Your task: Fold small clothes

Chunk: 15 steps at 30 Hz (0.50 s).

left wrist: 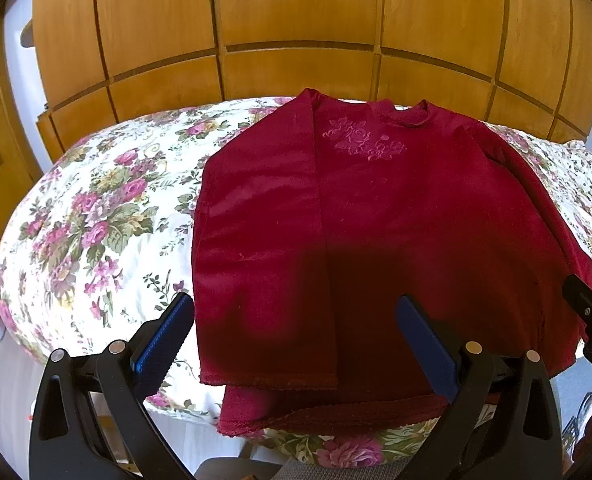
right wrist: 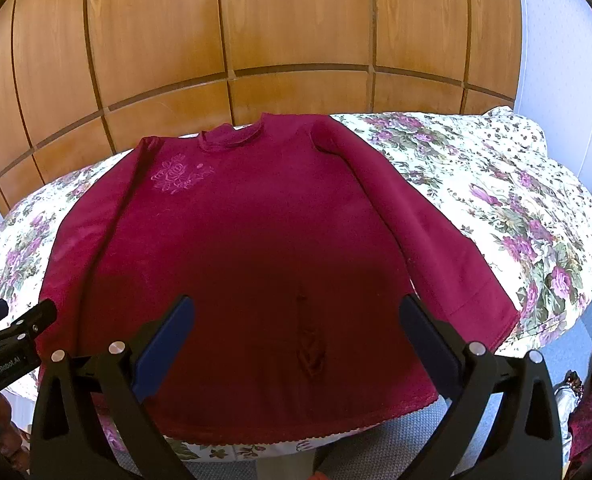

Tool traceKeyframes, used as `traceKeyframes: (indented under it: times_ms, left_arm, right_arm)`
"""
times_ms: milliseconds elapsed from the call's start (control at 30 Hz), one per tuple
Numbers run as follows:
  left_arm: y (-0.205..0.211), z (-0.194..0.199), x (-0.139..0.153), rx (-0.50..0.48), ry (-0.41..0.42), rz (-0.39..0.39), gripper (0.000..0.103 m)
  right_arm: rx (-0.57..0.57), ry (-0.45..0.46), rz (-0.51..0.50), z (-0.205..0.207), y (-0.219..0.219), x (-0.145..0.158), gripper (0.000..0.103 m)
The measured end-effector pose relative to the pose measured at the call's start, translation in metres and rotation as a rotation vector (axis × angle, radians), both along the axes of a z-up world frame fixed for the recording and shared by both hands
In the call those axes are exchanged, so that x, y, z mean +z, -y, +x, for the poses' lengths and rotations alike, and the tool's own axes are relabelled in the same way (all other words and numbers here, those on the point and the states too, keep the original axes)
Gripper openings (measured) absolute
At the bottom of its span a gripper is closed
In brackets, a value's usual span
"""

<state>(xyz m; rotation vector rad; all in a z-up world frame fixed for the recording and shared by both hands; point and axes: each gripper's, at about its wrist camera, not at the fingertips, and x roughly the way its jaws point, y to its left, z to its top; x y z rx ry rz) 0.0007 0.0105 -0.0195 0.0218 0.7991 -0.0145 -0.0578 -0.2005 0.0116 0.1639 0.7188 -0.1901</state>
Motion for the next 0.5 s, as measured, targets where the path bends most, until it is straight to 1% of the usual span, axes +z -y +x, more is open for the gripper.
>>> traceKeyframes:
  times_ms: [333,500]
  left_arm:
    - [-0.001,0.004,-0.004,-0.003,-0.028,-0.006,0.100]
    - [-0.005,0.015,-0.011,-0.031,-0.088,-0.019,0.100]
  right_arm:
    - [-0.012,-0.009,0.014,0.001,0.004,-0.003,0.101]
    - [0.012,0.023,0.048,0.003,0.009,-0.004,0.101]
